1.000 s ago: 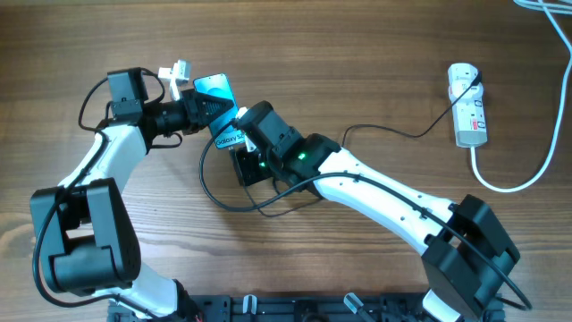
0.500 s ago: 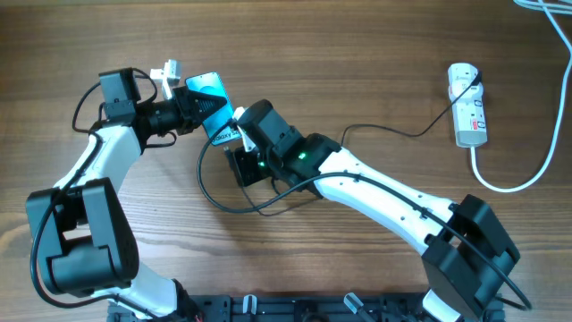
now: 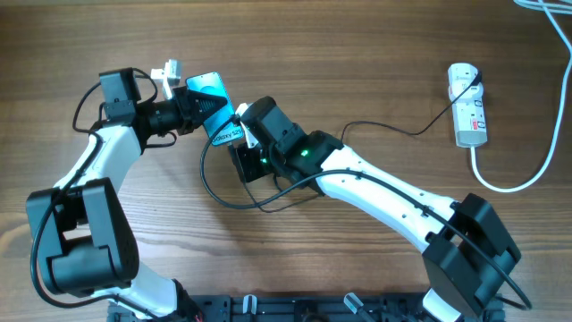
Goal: Plug charger to phone and switch on socket
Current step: 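Push the USB-C plug into the phone's port with the right gripper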
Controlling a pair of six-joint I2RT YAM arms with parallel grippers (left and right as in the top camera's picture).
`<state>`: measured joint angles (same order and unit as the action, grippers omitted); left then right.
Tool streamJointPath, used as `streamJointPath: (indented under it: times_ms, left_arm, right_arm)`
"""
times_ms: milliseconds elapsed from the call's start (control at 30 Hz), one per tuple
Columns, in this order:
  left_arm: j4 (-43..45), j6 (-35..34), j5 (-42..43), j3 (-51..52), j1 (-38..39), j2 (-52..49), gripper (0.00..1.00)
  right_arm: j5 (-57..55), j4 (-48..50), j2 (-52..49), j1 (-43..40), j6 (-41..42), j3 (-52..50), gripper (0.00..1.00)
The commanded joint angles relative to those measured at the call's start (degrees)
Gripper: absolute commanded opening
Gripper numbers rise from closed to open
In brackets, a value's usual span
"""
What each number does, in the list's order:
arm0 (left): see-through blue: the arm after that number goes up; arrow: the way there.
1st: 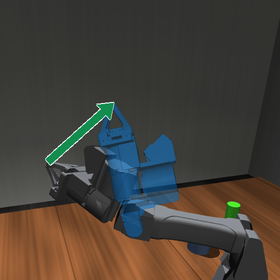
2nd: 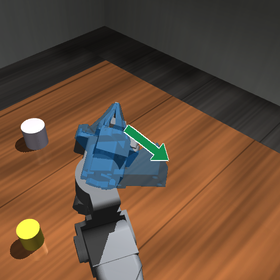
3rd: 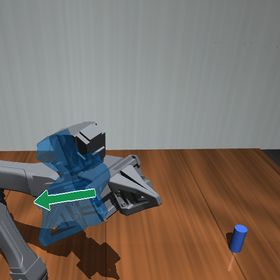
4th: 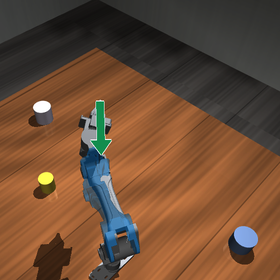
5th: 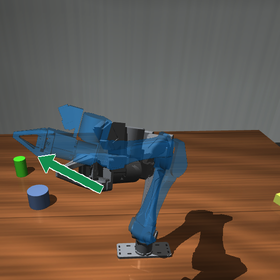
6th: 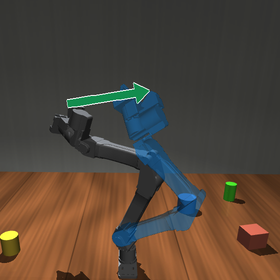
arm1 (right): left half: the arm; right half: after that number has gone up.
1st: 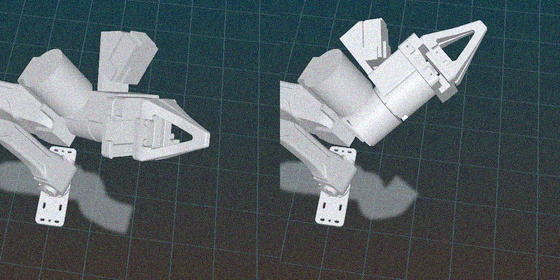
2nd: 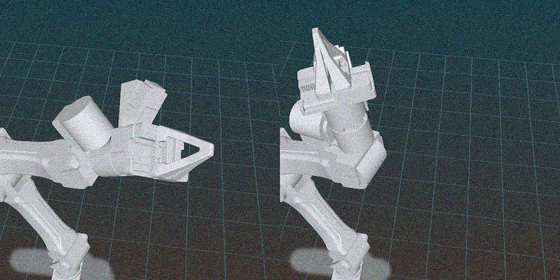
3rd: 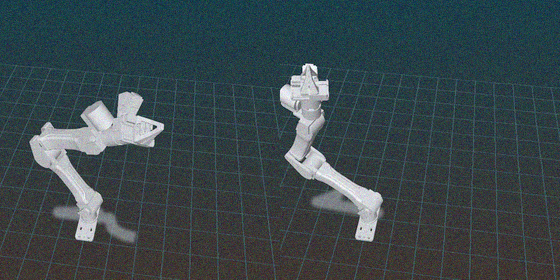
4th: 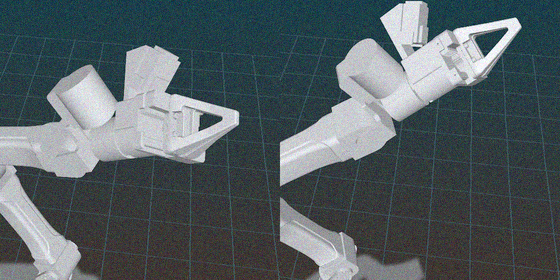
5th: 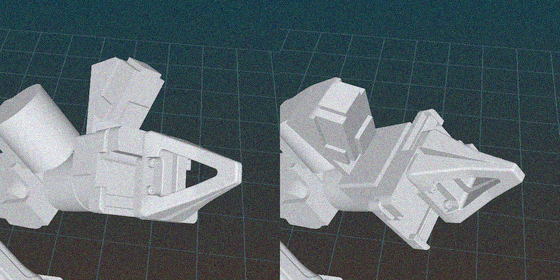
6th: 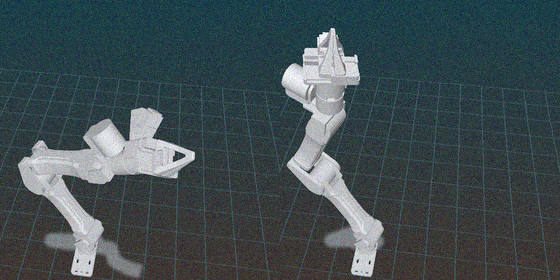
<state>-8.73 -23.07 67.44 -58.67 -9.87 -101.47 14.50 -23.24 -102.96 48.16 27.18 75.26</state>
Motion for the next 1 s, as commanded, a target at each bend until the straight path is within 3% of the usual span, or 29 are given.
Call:
streamJointPath:
  times_ms: [0,333,967]
  left_arm:
    - [0.2,-0.1,3.0,0.0,-0.2,-0.3,0.04]
    - [0.2,-0.1,3.1,0.0,-0.1,-0.3,0.04]
    - [0.2,-0.1,3.7,0.0,0.1,-0.3,0.04]
  right_arm:
    - [-1.2,0.1,-0.8,-0.5,0.0,0.0,0.04]
    - [-4.2,4.8,-0.8,-0.5,3.0,0.0,0.04]
    - [-6.0,13.4,-0.8,-0.5,-0.2,0.0,0.04]
